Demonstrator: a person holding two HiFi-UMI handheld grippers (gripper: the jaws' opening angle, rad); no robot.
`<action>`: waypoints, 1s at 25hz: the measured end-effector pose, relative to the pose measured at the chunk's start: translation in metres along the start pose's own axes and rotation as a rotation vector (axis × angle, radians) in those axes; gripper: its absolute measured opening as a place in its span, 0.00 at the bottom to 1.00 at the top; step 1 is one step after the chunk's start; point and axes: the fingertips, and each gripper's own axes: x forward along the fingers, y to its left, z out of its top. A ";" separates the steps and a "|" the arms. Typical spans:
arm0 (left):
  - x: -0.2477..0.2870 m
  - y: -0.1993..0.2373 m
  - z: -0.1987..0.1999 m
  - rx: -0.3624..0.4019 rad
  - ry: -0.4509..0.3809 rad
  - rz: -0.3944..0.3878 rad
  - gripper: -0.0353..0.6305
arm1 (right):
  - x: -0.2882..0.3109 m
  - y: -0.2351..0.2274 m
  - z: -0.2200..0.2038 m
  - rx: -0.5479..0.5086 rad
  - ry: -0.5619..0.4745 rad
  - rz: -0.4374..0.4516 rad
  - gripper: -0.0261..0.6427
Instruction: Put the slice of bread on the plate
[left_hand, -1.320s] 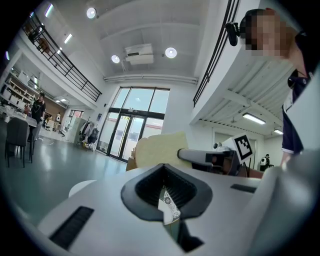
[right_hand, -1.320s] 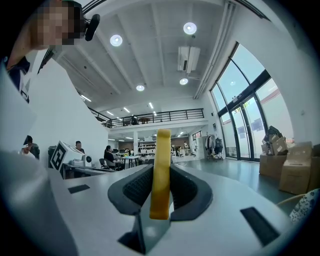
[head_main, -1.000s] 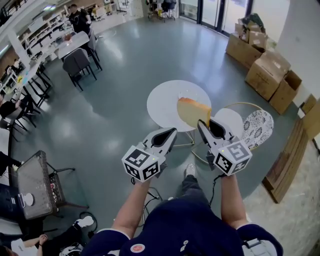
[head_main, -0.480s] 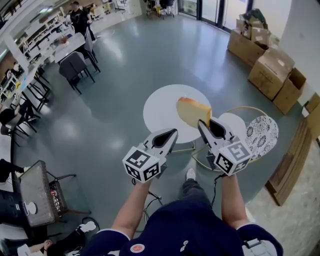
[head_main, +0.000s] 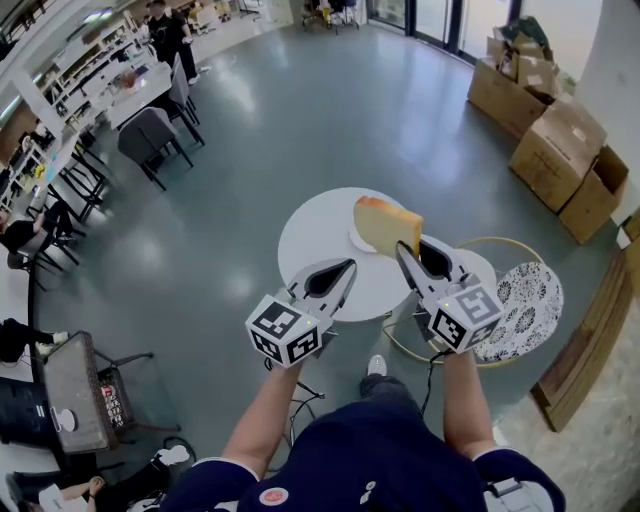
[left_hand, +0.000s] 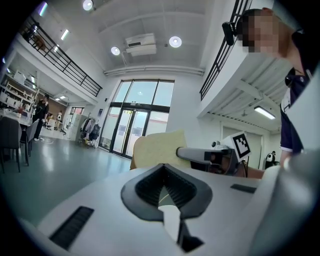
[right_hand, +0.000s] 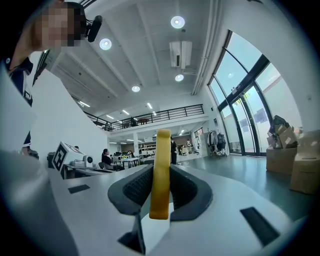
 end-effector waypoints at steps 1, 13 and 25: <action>0.009 0.004 0.001 -0.002 0.001 0.004 0.06 | 0.005 -0.009 0.000 0.001 0.002 0.006 0.17; 0.084 0.048 0.006 -0.020 0.003 0.073 0.06 | 0.051 -0.094 0.002 0.020 0.023 0.067 0.17; 0.115 0.091 0.008 -0.009 0.022 0.049 0.06 | 0.088 -0.127 -0.001 0.032 0.045 0.028 0.17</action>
